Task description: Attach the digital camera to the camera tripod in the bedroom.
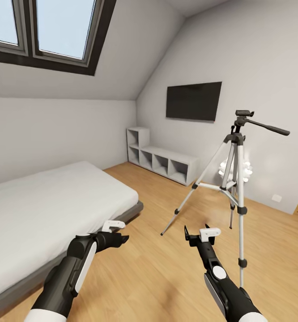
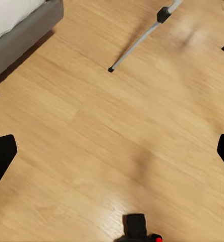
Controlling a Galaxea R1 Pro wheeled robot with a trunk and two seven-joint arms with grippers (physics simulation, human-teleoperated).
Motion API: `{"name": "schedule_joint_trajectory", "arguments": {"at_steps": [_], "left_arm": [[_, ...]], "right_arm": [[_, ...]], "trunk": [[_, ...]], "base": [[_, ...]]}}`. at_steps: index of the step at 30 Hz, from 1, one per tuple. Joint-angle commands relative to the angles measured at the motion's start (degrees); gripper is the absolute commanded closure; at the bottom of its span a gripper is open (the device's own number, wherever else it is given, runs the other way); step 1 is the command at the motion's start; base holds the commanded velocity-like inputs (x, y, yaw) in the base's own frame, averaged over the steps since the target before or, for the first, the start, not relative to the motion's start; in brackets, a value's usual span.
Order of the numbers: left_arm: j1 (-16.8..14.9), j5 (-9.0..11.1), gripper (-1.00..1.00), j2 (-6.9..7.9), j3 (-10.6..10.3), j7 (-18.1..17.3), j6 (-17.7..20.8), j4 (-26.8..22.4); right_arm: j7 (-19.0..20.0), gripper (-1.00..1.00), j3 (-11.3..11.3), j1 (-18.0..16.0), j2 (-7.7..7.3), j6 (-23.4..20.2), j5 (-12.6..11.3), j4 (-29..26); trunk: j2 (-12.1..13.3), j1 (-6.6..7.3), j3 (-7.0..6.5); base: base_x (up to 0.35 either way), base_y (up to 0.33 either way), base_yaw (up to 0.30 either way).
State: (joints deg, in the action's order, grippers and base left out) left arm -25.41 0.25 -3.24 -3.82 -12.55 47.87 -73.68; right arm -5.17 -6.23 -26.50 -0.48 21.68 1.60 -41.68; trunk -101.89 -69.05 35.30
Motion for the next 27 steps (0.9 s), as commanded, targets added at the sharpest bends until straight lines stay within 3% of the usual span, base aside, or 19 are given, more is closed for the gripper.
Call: {"name": "schedule_joint_trajectory", "arguments": {"at_steps": [1, 27], "left_arm": [[0.0, 0.0, -1.0, -0.01, 0.0, -0.1, 0.3, -0.2], [0.0, 0.0, -1.0, -0.02, 0.0, -0.2, 0.4, -0.4]], "right_arm": [[-0.5, -1.0, -0.3, 0.0, -0.05, 0.1, 0.2, 0.0], [-0.5, -1.0, -0.3, 0.0, -0.05, 0.1, 0.2, 0.0]], "trunk": [[-0.4, -0.22, 0.24], [-10.9, -5.93, 4.91]], "base": [[0.0, 0.0, 0.0], [0.0, 0.0, 0.0]]}}
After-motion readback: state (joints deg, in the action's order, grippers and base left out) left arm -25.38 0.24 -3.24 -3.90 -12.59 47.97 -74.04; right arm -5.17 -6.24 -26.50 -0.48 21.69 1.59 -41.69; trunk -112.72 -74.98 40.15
